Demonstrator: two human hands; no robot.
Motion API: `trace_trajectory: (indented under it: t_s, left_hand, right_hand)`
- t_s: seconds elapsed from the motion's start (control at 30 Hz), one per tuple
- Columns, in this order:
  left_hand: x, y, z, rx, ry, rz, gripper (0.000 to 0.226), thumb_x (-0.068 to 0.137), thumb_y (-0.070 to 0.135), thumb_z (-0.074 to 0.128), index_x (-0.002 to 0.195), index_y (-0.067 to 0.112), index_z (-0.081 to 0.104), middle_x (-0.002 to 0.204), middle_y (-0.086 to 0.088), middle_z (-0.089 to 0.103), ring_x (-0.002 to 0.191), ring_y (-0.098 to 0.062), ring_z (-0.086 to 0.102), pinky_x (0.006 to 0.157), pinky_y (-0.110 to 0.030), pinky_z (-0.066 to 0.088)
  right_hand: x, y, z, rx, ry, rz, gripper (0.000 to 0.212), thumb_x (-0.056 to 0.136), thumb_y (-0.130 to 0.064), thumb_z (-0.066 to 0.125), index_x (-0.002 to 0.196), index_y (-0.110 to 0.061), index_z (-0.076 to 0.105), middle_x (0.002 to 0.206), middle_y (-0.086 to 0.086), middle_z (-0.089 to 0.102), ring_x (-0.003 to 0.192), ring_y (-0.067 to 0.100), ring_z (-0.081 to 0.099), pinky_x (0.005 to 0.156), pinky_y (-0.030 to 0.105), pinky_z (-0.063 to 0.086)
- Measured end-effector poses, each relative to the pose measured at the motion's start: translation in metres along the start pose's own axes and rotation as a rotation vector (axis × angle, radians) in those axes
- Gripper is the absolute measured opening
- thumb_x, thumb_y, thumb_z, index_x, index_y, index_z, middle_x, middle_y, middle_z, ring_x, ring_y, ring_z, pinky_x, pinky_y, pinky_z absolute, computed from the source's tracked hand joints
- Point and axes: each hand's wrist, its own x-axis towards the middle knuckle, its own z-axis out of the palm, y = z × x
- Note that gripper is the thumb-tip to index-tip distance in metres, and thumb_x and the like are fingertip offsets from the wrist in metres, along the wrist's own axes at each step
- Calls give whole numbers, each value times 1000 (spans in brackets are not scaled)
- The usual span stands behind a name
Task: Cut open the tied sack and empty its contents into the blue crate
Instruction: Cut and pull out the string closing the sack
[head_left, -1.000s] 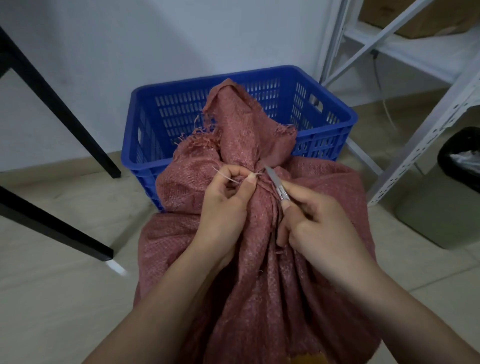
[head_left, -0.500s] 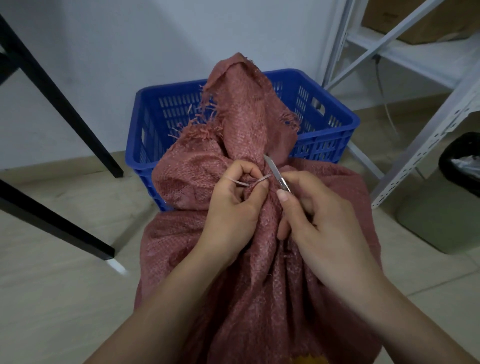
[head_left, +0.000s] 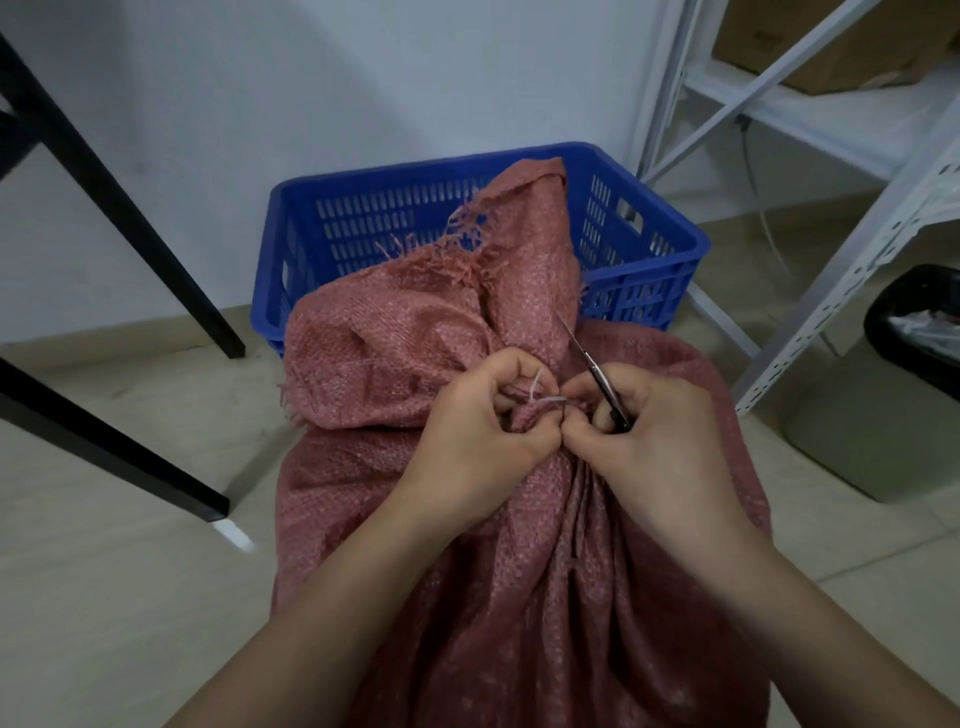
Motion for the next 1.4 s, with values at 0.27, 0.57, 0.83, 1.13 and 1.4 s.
trace_trajectory:
  t_s: [0.27,0.57,0.83,1.13,1.4]
  left_hand:
    - [1,9,-7,64,-107,37,19,79,-6,67,89,9,63,75,2,65,65,-4,57,61,-19,45]
    - [-2,11,-18,139,-200,162,10,81,2,58,87,10,58,78,-6,58,73,-20,53,69,-29,44]
    - [-6,12,-33,-364,-409,-240,16,89,20,56,96,10,65,90,-8,60,86,-15,55,83,-27,44]
    - [-7,9,-23,-547,-161,-258,5,81,11,66,82,15,67,77,-3,62,75,-12,54,75,-24,44]
    - [3,12,-31,-507,40,-149,7,73,14,63,70,19,66,70,-3,59,67,-12,48,68,-26,39]
  right_hand:
    - [7,1,-13,345,-342,206,23,75,10,63,70,-12,57,47,-8,35,41,0,28,42,12,26]
    - [7,1,-10,564,-360,206,14,83,-3,66,73,-9,59,50,-5,31,42,2,26,42,8,25]
    - [7,1,-11,448,-322,97,14,78,-19,71,69,-18,60,57,4,31,57,21,28,52,25,27]
    - [12,-6,-11,294,-252,59,12,83,-28,67,84,-16,65,57,-5,39,56,14,39,55,22,33]
    - [6,-25,-28,130,-41,16,33,100,-33,36,80,-21,58,55,-3,50,50,7,47,57,28,36]
